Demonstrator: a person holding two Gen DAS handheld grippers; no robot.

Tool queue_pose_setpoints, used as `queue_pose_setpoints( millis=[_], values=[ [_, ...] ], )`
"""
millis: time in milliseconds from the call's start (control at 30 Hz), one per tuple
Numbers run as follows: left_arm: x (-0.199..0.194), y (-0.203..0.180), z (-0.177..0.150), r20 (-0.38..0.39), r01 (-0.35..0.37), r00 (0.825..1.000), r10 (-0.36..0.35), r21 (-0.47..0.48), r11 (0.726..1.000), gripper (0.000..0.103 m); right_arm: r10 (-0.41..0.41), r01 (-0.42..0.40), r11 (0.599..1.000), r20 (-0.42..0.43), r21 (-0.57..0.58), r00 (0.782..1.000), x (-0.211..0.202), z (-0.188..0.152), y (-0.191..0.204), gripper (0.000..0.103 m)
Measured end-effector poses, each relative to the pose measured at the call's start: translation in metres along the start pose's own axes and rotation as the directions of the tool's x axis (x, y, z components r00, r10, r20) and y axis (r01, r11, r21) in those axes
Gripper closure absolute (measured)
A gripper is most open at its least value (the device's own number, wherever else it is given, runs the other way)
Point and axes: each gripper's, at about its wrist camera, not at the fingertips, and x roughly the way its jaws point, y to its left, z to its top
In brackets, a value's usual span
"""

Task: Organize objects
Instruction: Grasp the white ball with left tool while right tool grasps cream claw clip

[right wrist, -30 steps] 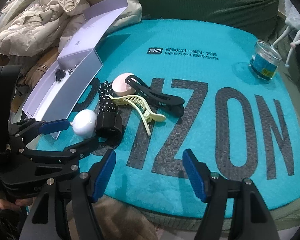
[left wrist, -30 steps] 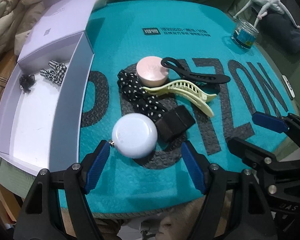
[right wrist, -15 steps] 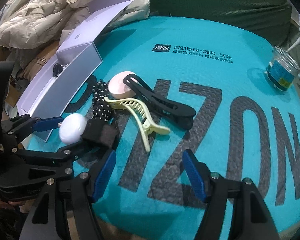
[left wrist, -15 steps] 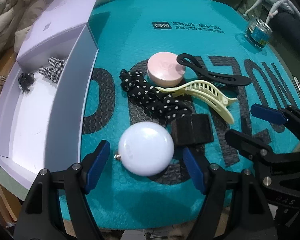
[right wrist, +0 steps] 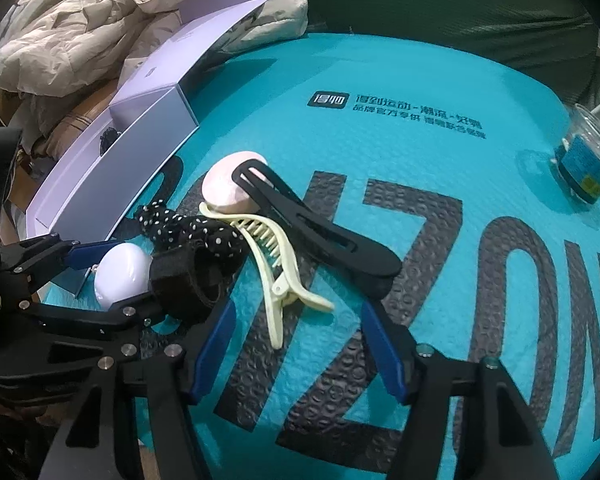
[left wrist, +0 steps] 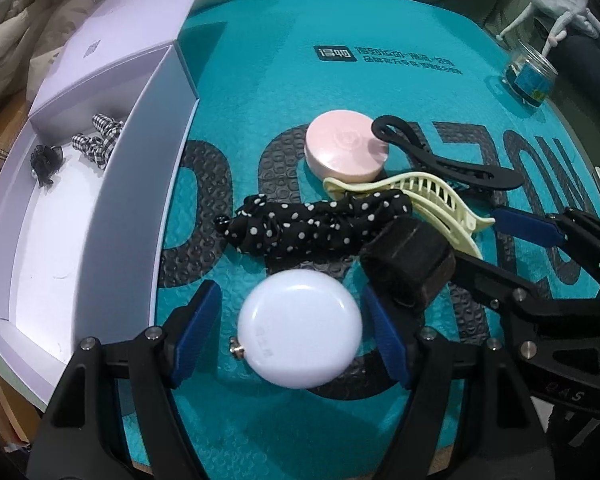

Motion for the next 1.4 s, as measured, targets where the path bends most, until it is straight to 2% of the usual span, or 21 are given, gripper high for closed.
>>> queue_pose_setpoints(
  millis=[100, 133, 167, 567, 767, 933, 1200, 1400],
  values=[
    [-0.001, -0.001, -0.001, 0.005, 0.005, 1.0, -0.005, -0.007, 1.0, 0.031, -0.004, 0.004, 1.0, 0.004, -0.009, 1.0, 0.0, 0.0, 0.001, 0.055],
    [-0.002, 0.001, -0.001, 0.007, 0.008, 1.0, -0.008, -0.013, 1.0, 0.031, -0.008, 0.008, 1.0, 0.006, -0.008, 1.0, 0.0, -0.001, 0.001, 0.065],
    [-0.002, 0.001, -0.001, 0.008, 0.014, 1.0, -0.014, -0.02, 1.0, 0.031, -0.01, 0.01, 1.0, 0.006, -0.007, 1.0, 0.0, -0.001, 0.001, 0.068],
    [-0.008, -0.009, -0.006, 0.011, 0.058, 0.998, -0.058, -0.025, 0.998, 0.053, -0.032, 0.032, 0.999, -0.006, 0.023, 0.999, -0.011, -0.016, -0.002, 0.068],
    [-0.01, -0.018, -0.011, 0.011, 0.09, 0.996, -0.09, -0.021, 0.996, 0.053, -0.053, 0.054, 0.997, -0.015, 0.052, 0.998, -0.021, -0.03, -0.005, 0.068],
    [-0.014, -0.028, -0.017, -0.003, 0.114, 0.993, -0.114, 0.025, 0.993, 0.053, -0.071, 0.072, 0.994, -0.018, 0.076, 0.997, -0.029, -0.044, -0.008, 0.068],
    [-0.014, -0.026, -0.018, 0.002, 0.127, 0.992, -0.127, -0.001, 0.992, 0.053, -0.088, 0.089, 0.993, -0.016, 0.082, 0.996, -0.037, -0.051, -0.005, 0.068],
    [-0.011, -0.026, -0.016, 0.004, 0.122, 0.993, -0.122, -0.009, 0.993, 0.053, -0.084, 0.082, 0.995, 0.029, 0.057, 0.996, -0.037, -0.037, -0.003, 0.055]
  ],
)
